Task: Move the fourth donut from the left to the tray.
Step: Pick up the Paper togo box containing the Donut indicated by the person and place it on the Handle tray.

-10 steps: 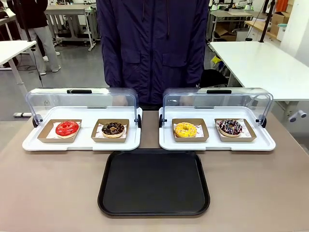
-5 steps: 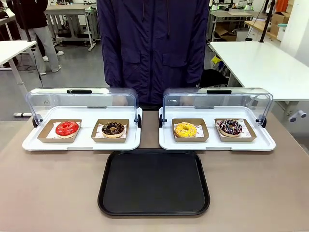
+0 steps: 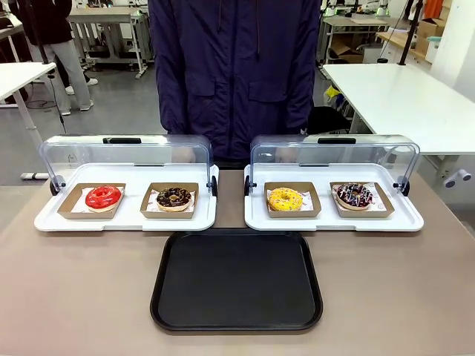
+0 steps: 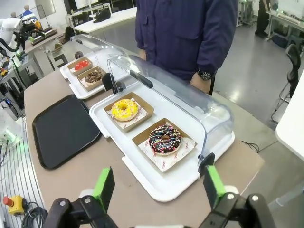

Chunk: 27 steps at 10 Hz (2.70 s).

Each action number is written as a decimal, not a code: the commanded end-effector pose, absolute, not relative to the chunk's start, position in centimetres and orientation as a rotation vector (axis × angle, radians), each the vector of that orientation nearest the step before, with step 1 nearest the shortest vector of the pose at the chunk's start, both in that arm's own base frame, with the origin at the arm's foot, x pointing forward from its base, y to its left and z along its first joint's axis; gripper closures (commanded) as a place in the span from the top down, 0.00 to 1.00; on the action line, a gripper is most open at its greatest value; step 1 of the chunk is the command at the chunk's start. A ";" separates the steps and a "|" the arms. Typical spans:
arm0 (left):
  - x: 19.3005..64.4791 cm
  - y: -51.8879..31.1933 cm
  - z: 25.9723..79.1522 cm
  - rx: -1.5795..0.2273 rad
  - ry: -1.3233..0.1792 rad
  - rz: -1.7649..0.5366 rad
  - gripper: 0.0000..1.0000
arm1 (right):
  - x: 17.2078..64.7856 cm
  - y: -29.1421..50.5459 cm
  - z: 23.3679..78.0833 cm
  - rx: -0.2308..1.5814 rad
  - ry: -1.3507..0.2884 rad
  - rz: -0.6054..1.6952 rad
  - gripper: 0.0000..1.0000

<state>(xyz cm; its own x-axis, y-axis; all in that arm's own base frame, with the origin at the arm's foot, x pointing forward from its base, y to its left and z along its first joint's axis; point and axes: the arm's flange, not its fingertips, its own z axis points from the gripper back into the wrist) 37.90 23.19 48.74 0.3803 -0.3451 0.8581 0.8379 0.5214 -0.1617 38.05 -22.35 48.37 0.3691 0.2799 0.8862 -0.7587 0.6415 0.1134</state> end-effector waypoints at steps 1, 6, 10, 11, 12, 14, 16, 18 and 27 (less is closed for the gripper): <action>38.0 23.2 48.8 -0.666 -0.880 -0.835 1.00 | 38.2 -22.4 48.6 0.562 -1.011 0.736 1.00; 38.0 23.2 48.8 -0.666 -0.880 -0.835 1.00 | 38.2 -22.4 48.6 0.562 -1.011 0.736 1.00; 38.0 23.2 48.8 -0.666 -0.880 -0.835 1.00 | 38.2 -22.4 48.6 0.562 -1.011 0.736 1.00; 38.0 23.2 48.8 -0.666 -0.880 -0.835 1.00 | 38.2 -22.4 48.6 0.562 -1.011 0.736 1.00; 38.0 23.2 48.8 -0.666 -0.880 -0.835 1.00 | 38.2 -22.4 48.6 0.562 -1.011 0.736 1.00; 38.0 23.2 48.8 -0.666 -0.880 -0.835 1.00 | 38.2 -22.4 48.6 0.562 -1.011 0.736 1.00; 38.0 23.2 48.8 -0.666 -0.880 -0.835 1.00 | 38.2 -22.4 48.6 0.562 -1.011 0.736 1.00; 38.0 23.2 48.8 -0.666 -0.880 -0.835 1.00 | 38.2 -22.4 48.6 0.562 -1.011 0.736 1.00; 38.0 23.2 48.8 -0.666 -0.880 -0.835 1.00 | 38.2 -22.4 48.6 0.562 -1.011 0.736 1.00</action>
